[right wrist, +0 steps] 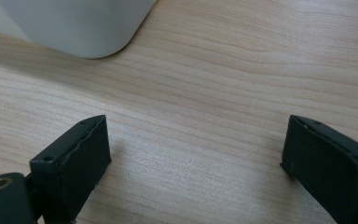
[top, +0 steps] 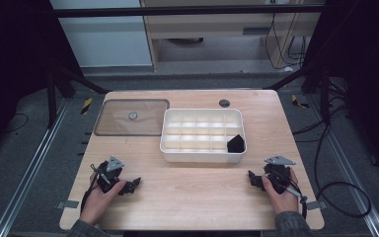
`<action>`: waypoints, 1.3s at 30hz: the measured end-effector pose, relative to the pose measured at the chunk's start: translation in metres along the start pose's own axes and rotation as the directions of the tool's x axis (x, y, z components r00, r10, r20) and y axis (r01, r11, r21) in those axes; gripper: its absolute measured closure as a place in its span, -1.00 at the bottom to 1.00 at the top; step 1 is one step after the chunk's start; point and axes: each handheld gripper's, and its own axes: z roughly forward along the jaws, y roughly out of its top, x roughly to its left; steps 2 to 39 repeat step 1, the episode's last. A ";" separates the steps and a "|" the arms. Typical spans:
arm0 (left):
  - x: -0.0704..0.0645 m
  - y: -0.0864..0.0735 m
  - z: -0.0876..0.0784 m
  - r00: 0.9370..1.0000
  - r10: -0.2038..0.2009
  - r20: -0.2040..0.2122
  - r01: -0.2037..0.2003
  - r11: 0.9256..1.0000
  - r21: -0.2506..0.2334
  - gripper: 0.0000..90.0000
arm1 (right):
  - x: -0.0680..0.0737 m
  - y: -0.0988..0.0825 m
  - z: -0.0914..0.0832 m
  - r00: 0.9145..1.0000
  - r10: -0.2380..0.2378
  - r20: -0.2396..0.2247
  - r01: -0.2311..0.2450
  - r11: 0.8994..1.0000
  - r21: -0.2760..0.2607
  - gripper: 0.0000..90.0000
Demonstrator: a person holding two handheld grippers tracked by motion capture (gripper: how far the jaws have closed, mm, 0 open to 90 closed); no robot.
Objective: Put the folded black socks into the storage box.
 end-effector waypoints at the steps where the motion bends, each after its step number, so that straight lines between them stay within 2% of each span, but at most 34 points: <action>1: 0.000 0.000 0.000 1.000 0.000 0.002 0.000 1.000 0.000 -1.00 | 0.001 0.000 0.000 1.000 0.003 0.005 -0.003 1.000 0.000 -0.85; 39: 0.000 0.000 0.000 1.000 0.000 0.002 0.000 1.000 0.000 -1.00 | 0.001 0.000 0.000 1.000 0.003 0.005 -0.003 1.000 0.000 -0.85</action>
